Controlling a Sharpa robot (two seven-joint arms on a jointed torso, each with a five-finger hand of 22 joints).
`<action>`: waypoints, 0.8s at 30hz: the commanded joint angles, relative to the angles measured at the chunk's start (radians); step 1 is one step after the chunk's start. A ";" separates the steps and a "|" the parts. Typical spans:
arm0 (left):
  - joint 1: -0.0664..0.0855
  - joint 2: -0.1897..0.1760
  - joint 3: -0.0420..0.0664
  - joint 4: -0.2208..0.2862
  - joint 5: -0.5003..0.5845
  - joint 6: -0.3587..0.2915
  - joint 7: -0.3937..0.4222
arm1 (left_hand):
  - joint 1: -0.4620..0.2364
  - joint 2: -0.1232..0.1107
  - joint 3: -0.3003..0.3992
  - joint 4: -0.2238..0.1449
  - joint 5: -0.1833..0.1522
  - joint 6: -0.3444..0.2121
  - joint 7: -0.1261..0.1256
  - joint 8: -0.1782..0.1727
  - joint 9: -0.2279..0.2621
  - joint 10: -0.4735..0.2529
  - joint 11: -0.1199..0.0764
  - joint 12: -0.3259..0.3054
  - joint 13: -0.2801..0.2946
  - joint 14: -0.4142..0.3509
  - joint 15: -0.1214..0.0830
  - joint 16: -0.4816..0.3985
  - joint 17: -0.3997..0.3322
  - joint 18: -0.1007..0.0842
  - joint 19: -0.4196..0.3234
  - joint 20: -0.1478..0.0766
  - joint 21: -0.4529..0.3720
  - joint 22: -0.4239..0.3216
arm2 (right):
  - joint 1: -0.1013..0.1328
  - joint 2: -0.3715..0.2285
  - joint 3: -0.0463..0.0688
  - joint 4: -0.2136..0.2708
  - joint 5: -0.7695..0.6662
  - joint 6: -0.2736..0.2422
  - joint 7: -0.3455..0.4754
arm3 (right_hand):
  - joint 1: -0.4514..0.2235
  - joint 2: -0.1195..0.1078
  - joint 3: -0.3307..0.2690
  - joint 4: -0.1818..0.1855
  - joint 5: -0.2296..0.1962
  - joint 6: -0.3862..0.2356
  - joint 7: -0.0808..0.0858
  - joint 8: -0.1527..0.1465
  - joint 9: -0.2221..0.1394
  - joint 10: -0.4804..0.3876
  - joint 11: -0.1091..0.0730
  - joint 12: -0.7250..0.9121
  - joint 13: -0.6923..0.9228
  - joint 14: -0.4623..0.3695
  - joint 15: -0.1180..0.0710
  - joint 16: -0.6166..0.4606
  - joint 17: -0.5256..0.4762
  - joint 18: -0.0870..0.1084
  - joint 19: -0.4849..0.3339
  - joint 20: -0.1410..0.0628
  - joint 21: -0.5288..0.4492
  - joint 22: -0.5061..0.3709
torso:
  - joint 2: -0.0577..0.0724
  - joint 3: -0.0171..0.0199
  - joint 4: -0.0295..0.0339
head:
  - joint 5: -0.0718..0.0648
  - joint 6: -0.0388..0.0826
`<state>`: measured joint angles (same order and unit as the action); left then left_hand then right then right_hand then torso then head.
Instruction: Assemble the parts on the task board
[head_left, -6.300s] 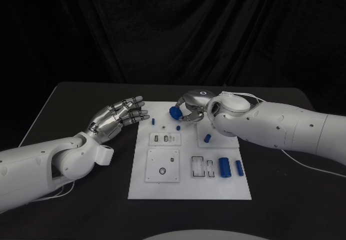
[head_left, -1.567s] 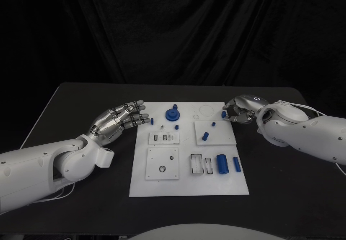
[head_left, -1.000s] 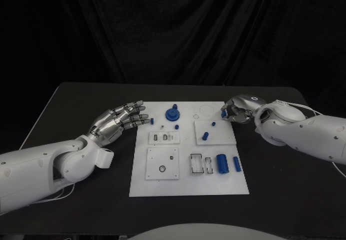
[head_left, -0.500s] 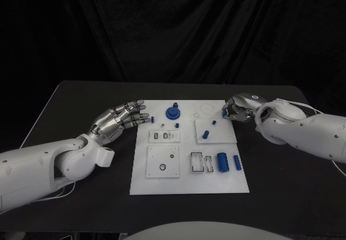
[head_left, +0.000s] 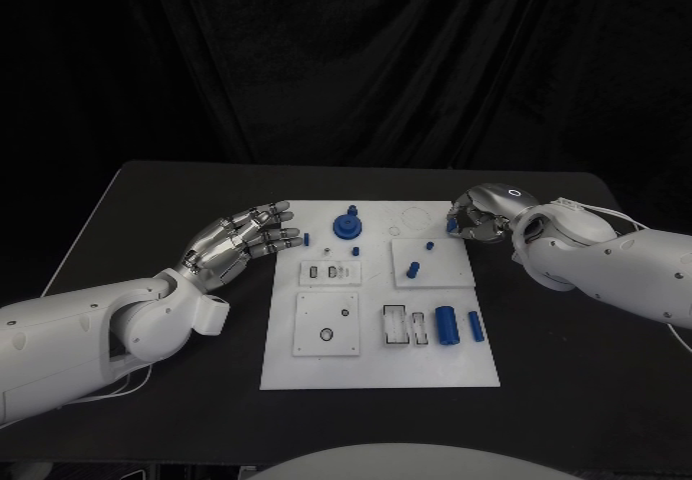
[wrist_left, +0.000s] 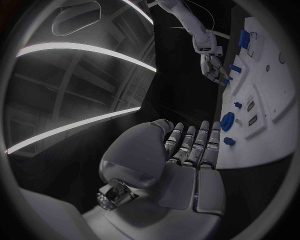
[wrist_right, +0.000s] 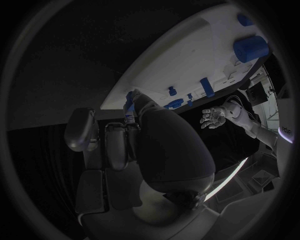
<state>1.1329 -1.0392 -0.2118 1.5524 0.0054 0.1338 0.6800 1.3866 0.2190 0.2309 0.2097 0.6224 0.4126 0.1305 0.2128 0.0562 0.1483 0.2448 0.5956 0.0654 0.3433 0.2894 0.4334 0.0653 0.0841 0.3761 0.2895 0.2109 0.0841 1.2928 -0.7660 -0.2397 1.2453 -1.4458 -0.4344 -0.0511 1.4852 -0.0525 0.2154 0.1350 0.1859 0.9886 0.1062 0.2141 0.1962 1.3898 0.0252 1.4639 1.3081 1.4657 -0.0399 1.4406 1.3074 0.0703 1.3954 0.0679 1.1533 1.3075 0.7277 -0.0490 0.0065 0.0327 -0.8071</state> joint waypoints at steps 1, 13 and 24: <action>-0.002 -0.003 0.001 0.006 0.000 0.012 0.084 | -0.010 -0.003 0.007 0.000 0.005 -0.002 0.002 -0.003 0.001 -0.001 0.003 0.000 0.001 -0.005 0.000 0.002 0.001 -0.013 0.005 0.001 0.005 -0.001 | 0.005 -0.014 0.003 0.032 -0.003 -0.096 0.013 | 0.010 0.007 -0.001 -0.004 0.005 0.009 -0.001 0.012 0.016 0.006 0.003 0.005 0.071 0.046 0.004 -0.003 0.151 0.013 0.003 0.005 0.008 0.152 | 0.000 0.0002 0.0014 | -0.001 -0.001; -0.002 -0.014 0.001 0.017 0.000 -0.002 0.087 | -0.013 -0.004 0.014 0.000 0.004 0.001 0.002 -0.002 0.001 -0.002 0.003 0.002 0.001 -0.006 0.000 0.003 0.001 -0.013 0.005 0.001 0.005 -0.002 | 0.075 -0.094 0.004 0.291 -0.025 -0.055 -0.038 | 0.001 0.000 -0.012 0.003 -0.001 0.009 0.003 0.027 0.029 0.005 0.008 0.004 0.069 0.047 0.009 -0.004 0.149 0.014 0.003 0.008 0.004 0.151 | -0.002 -0.0022 -0.0035 | 0.010 -0.004; -0.002 -0.011 0.001 0.017 0.000 -0.008 0.086 | -0.015 -0.006 0.017 -0.002 0.004 0.004 0.002 -0.001 0.001 0.000 0.003 0.006 0.001 -0.004 0.000 0.006 0.001 -0.013 0.008 0.001 0.007 -0.001 | 0.067 -0.026 -0.002 0.388 -0.055 0.101 -0.068 | 0.003 0.002 -0.016 0.003 0.014 0.015 -0.002 0.046 0.045 0.016 0.005 0.011 0.080 0.048 0.007 -0.003 0.149 0.014 0.005 0.008 0.004 0.152 | -0.002 -0.0022 -0.0011 | 0.008 -0.001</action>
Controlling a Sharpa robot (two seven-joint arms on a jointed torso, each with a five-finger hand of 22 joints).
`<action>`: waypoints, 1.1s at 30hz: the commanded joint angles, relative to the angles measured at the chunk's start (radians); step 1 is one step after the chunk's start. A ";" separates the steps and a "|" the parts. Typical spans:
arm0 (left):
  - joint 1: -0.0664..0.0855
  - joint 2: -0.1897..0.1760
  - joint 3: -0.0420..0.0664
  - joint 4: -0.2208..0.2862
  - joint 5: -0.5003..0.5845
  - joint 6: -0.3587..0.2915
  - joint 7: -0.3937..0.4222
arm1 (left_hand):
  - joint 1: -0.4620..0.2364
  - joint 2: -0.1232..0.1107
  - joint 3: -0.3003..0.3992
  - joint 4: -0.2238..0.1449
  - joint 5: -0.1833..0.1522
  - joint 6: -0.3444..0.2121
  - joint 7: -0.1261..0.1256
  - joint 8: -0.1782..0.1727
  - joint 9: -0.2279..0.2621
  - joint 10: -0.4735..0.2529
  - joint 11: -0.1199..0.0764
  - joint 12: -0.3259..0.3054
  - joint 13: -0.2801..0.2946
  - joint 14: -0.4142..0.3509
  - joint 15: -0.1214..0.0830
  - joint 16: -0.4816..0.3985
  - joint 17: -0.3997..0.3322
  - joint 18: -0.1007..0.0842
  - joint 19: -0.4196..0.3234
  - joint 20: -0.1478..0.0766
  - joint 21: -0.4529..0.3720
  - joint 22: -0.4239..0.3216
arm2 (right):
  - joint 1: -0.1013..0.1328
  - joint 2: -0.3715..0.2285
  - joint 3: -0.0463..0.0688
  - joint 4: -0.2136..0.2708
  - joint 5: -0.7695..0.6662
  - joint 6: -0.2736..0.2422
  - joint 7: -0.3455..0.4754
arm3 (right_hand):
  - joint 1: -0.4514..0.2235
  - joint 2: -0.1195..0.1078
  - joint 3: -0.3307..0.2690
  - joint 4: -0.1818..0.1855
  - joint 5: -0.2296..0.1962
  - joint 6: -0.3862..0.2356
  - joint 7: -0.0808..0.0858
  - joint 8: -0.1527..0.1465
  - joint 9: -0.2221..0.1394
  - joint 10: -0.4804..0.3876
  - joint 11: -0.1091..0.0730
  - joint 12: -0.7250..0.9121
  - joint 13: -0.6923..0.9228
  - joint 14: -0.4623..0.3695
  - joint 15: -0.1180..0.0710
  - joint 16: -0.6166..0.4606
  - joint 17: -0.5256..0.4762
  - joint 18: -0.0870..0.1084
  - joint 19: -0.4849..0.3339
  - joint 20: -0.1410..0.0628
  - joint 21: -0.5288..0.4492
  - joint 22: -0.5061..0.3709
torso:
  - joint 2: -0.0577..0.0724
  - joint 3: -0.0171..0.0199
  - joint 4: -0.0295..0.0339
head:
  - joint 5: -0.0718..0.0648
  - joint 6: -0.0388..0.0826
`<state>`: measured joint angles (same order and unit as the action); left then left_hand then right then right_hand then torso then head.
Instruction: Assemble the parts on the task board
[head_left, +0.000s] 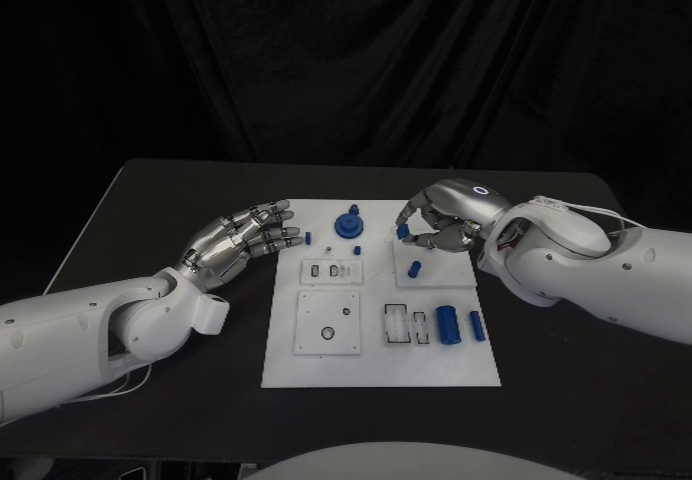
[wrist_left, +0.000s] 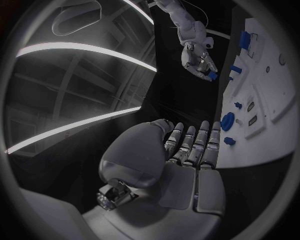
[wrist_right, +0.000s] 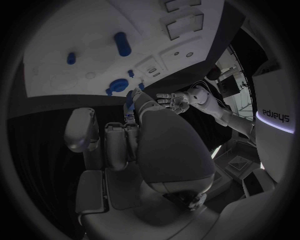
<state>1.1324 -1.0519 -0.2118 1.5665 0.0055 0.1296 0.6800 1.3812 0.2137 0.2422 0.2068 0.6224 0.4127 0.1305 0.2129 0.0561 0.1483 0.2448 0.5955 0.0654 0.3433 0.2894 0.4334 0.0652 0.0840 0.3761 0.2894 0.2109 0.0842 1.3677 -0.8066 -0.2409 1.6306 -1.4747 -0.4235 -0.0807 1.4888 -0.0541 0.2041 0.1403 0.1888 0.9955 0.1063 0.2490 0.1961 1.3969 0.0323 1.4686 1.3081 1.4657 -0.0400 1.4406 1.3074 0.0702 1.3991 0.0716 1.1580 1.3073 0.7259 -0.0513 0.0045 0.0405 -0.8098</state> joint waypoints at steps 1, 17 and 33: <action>-0.001 0.002 0.001 0.003 0.000 -0.004 0.086 | -0.010 -0.001 0.005 0.001 0.004 0.004 0.002 -0.001 0.002 0.000 0.003 0.006 0.001 -0.004 0.000 0.006 0.001 -0.013 0.008 0.001 0.007 -0.001 | -0.011 0.023 -0.001 0.000 -0.026 0.098 -0.040 | -0.001 0.003 -0.005 -0.002 0.014 0.008 -0.003 0.013 0.046 0.010 -0.003 0.007 0.081 0.048 0.006 -0.003 0.150 0.014 0.002 0.004 0.000 0.152 | 0.000 0.0002 0.0002 | 0.002 0.002; -0.001 0.009 0.001 -0.001 0.000 -0.005 0.084 | -0.011 -0.002 0.008 0.000 0.003 0.007 0.002 0.001 0.002 0.001 0.003 0.008 0.002 -0.002 -0.001 0.008 0.002 -0.013 0.009 0.001 0.007 -0.001 | -0.055 0.163 -0.002 -0.098 -0.105 0.155 -0.083 | -0.011 0.001 -0.012 0.000 0.043 0.007 -0.006 0.031 0.063 -0.002 -0.005 0.000 0.070 0.042 0.004 -0.015 0.139 0.019 -0.009 0.003 -0.027 0.145 | 0.000 0.0009 0.0012 | 0.005 -0.005; -0.001 0.019 0.001 -0.007 0.000 -0.001 0.083 | -0.012 -0.003 0.009 0.000 0.003 0.006 0.002 0.000 0.002 0.001 0.003 0.008 0.002 -0.001 -0.001 0.009 0.002 -0.013 0.008 0.001 0.007 -0.001 | -0.060 0.226 -0.001 -0.140 -0.113 0.116 -0.090 | -0.027 0.001 -0.018 0.006 0.055 0.003 -0.009 0.040 0.073 -0.001 -0.007 0.001 0.071 0.041 0.003 -0.017 0.138 0.022 -0.014 0.002 -0.040 0.142 | 0.001 0.0010 -0.0007 | 0.002 -0.007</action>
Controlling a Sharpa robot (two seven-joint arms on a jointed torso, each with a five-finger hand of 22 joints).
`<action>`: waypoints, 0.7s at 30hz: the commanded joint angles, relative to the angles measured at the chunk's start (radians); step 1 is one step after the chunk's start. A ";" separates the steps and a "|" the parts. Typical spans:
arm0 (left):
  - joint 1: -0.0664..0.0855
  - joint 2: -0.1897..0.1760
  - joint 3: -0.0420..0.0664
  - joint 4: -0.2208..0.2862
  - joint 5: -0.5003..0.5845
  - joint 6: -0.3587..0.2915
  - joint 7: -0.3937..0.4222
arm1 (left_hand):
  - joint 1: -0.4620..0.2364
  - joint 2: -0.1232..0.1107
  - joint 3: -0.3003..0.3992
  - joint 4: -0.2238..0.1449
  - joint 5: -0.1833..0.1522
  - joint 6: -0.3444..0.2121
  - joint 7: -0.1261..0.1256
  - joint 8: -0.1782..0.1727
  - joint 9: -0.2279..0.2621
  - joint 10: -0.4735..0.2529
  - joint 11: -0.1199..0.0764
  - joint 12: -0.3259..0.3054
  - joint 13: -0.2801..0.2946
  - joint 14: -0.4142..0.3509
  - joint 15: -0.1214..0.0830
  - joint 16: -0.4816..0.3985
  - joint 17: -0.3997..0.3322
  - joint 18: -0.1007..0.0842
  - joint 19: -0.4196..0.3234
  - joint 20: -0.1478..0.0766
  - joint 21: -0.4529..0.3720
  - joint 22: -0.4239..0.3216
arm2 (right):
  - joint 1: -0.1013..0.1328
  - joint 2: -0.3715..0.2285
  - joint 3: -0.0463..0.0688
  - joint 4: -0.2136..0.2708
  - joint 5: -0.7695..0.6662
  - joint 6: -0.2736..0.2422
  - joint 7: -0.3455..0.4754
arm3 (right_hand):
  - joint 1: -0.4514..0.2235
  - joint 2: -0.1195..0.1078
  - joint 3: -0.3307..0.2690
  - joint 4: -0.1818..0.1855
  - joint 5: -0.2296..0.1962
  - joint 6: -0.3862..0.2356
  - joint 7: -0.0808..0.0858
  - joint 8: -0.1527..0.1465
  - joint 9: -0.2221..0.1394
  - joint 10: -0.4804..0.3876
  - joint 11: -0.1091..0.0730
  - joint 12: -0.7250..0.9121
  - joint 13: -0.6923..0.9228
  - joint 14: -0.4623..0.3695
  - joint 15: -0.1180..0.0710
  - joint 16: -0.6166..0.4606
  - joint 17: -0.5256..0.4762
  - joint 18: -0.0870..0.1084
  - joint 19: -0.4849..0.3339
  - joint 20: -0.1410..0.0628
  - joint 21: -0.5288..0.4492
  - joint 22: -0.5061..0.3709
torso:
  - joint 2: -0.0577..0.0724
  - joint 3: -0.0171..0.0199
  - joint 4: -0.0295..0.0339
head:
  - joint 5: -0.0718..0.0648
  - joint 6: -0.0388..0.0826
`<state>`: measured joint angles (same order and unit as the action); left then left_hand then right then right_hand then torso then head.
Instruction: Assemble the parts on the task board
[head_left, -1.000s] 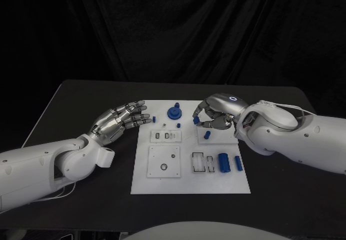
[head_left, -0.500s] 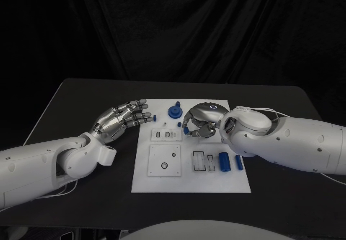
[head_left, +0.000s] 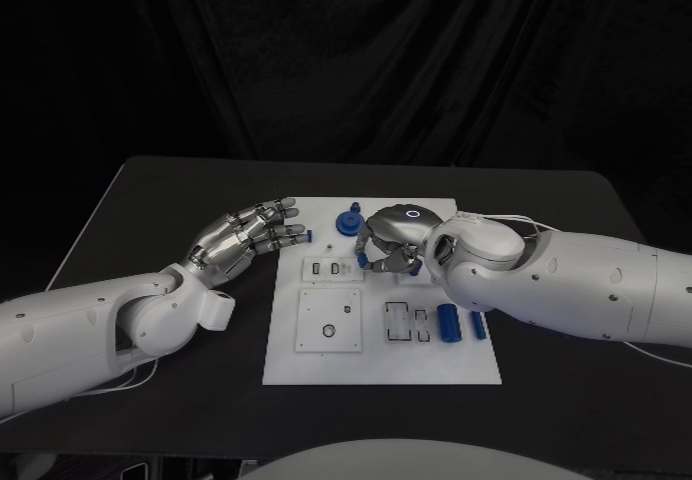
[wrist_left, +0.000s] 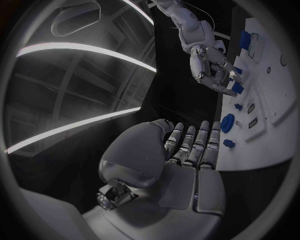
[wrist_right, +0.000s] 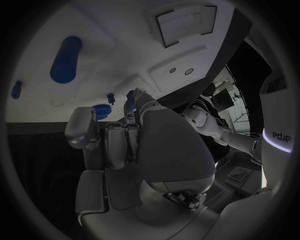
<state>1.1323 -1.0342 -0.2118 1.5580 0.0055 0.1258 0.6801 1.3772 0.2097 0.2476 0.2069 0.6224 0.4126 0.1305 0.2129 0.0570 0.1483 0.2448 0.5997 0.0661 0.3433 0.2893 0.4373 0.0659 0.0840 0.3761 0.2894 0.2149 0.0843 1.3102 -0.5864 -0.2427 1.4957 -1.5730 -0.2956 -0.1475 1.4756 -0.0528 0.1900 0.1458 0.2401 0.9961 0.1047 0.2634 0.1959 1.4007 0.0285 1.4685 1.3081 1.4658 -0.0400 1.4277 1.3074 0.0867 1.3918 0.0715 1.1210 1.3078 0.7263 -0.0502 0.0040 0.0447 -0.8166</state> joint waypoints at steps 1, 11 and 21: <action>-0.001 0.002 0.001 0.001 0.000 0.003 0.083 | -0.008 0.001 0.004 0.000 0.003 0.006 0.002 0.000 0.001 0.001 0.003 0.004 0.001 -0.001 -0.001 0.005 0.001 -0.013 0.008 0.001 0.003 -0.001 | -0.003 0.008 0.001 -0.008 -0.015 -0.010 -0.024 | -0.014 0.000 -0.004 0.001 0.004 0.002 -0.007 0.026 0.073 -0.006 -0.004 0.001 0.071 0.041 0.003 -0.004 0.138 0.006 -0.007 0.002 -0.004 0.141 | 0.000 0.0000 -0.0001 | -0.002 0.000; -0.001 0.006 0.001 0.000 0.000 0.004 0.083 | -0.009 0.001 0.006 -0.001 0.003 0.006 0.002 0.000 0.001 0.001 0.002 0.004 0.001 -0.002 -0.001 0.004 0.001 -0.013 0.008 0.001 0.003 -0.001 | -0.007 0.036 0.001 -0.042 -0.015 0.027 -0.031 | -0.030 -0.004 -0.011 0.006 0.005 -0.014 -0.005 0.026 0.079 -0.012 -0.002 -0.002 0.065 0.039 0.004 -0.008 0.134 0.007 -0.011 0.002 -0.014 0.138 | -0.001 -0.0020 -0.0004 | -0.005 -0.002; -0.001 0.008 0.001 -0.001 0.000 0.005 0.085 | -0.009 0.001 0.006 -0.001 0.003 0.006 0.002 0.000 0.001 0.001 0.002 0.004 0.001 -0.002 -0.001 0.004 0.001 -0.013 0.008 0.001 0.003 -0.001 | -0.013 0.052 0.001 -0.057 -0.015 0.029 -0.021 | -0.040 -0.004 -0.013 0.009 0.000 -0.041 0.001 0.019 0.081 -0.019 0.003 -0.006 0.060 0.035 0.008 -0.013 0.130 0.008 -0.016 0.004 -0.025 0.136 | 0.000 -0.0014 0.0008 | -0.007 -0.006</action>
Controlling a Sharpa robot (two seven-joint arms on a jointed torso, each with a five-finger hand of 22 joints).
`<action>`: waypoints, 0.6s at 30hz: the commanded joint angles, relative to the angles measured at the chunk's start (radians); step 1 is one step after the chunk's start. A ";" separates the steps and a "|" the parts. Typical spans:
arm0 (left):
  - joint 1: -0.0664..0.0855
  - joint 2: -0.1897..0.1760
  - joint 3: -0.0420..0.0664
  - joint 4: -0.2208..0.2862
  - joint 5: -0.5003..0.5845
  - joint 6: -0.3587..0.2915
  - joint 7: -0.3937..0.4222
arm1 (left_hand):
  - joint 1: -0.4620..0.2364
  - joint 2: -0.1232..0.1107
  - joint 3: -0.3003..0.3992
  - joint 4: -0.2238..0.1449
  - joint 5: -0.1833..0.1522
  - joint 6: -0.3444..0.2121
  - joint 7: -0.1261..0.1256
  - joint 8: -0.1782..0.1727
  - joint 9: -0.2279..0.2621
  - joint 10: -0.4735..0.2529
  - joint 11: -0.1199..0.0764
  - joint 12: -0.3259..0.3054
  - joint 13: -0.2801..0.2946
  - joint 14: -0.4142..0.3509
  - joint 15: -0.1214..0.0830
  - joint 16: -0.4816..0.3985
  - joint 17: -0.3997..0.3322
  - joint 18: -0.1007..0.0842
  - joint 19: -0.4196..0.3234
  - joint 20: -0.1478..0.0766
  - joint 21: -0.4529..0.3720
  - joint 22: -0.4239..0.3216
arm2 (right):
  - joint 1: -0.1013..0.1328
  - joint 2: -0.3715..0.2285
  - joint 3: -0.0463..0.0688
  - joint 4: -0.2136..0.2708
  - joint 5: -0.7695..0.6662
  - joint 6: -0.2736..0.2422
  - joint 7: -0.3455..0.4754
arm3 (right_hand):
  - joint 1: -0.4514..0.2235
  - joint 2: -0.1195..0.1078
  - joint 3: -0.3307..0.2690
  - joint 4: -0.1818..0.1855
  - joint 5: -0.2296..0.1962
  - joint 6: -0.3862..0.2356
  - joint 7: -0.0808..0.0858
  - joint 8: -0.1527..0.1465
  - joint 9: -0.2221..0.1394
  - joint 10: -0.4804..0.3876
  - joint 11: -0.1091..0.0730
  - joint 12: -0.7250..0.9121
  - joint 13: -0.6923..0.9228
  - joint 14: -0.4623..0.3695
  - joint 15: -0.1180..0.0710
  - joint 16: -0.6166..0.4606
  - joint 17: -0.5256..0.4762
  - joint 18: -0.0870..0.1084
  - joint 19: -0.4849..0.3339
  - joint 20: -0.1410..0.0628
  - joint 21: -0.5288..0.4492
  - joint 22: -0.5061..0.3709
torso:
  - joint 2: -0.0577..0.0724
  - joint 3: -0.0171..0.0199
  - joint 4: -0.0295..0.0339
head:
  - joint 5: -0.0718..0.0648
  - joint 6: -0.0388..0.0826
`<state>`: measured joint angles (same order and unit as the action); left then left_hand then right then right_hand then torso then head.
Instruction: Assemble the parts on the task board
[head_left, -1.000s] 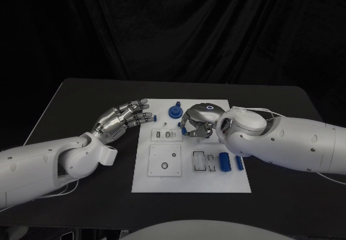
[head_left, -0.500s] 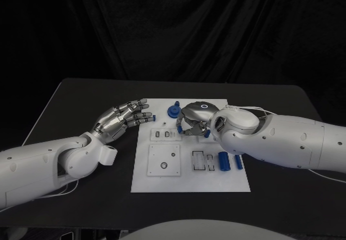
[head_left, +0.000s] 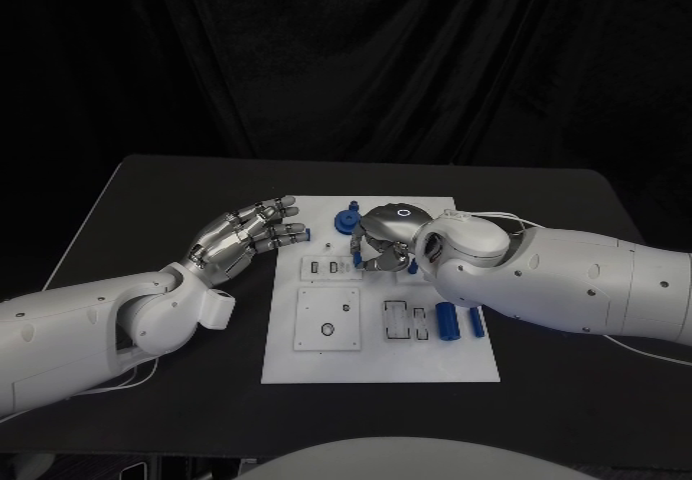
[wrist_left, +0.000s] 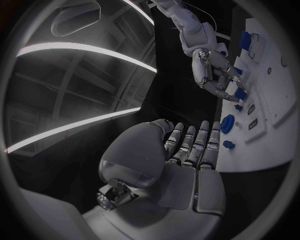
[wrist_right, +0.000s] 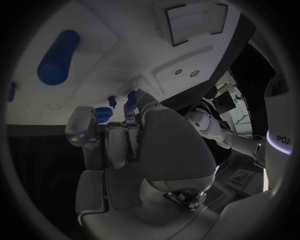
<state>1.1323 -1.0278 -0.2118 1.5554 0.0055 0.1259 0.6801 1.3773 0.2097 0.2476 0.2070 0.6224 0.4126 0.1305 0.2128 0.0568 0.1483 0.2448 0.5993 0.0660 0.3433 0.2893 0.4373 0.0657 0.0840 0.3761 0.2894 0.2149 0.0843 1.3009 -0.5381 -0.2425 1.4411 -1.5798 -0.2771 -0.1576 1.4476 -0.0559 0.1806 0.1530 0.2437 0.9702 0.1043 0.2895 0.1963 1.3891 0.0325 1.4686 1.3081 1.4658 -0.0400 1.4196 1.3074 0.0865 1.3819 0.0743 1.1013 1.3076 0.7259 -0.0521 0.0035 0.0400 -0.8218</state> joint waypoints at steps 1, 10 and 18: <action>-0.001 0.002 0.001 0.001 0.000 0.005 0.084 | -0.009 0.001 0.006 -0.001 0.003 0.006 0.002 0.000 0.001 0.001 0.002 0.004 0.001 -0.002 -0.001 0.004 0.001 -0.013 0.008 0.001 0.003 -0.001 | -0.003 0.005 0.001 -0.004 -0.008 0.010 -0.010 | -0.012 -0.001 -0.003 0.002 -0.004 -0.015 0.002 -0.007 0.081 -0.007 -0.001 -0.006 0.060 0.035 0.008 -0.005 0.130 0.009 -0.006 0.001 -0.006 0.136 | 0.001 0.0006 0.0008 | -0.002 -0.001; -0.001 0.005 0.001 -0.002 0.000 0.006 0.084 | -0.010 0.001 0.009 -0.001 0.003 0.005 0.002 -0.001 0.001 0.001 0.002 0.002 0.001 -0.003 -0.001 0.003 0.001 -0.013 0.007 0.001 0.003 -0.002 | -0.004 0.013 0.001 -0.013 -0.008 0.018 -0.005 | -0.022 -0.002 -0.006 0.003 -0.013 -0.052 0.009 -0.019 0.080 -0.014 0.002 -0.008 0.055 0.033 0.011 -0.009 0.127 0.010 -0.009 0.005 -0.014 0.134 | 0.000 0.0015 0.0008 | -0.003 -0.003; -0.001 0.007 0.001 -0.004 0.000 0.010 0.089 | -0.011 0.001 0.010 -0.001 0.003 0.003 0.002 -0.002 0.001 0.000 0.002 0.001 0.001 -0.004 -0.001 0.002 0.001 -0.013 0.006 0.001 0.002 -0.002 | -0.005 0.015 0.001 -0.019 -0.008 0.039 -0.007 | -0.046 -0.012 -0.018 0.010 -0.067 -0.210 0.012 -0.105 0.039 0.020 -0.007 0.018 0.096 0.068 0.006 0.075 0.197 -0.002 0.020 0.002 0.055 0.153 | 0.000 0.0015 0.0005 | -0.005 -0.008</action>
<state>1.1323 -1.0230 -0.2118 1.5504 0.0054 0.1268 0.6801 1.3773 0.2097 0.2503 0.2042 0.6224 0.4127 0.1305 0.2129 0.0567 0.1483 0.2448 0.5993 0.0659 0.3433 0.2894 0.4373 0.0655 0.0840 0.3760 0.2895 0.2149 0.0832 1.2993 -0.5240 -0.2424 1.4225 -1.5812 -0.2605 -0.1560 1.4088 -0.0642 0.1698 0.1642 0.1799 0.7687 0.1169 0.1899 0.2381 1.4079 0.0285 1.4833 1.3081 1.4649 -0.0337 1.4910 1.3074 0.0864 1.3979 0.0771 1.1503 1.3074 0.7259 -0.0508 0.0039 0.0364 -0.8284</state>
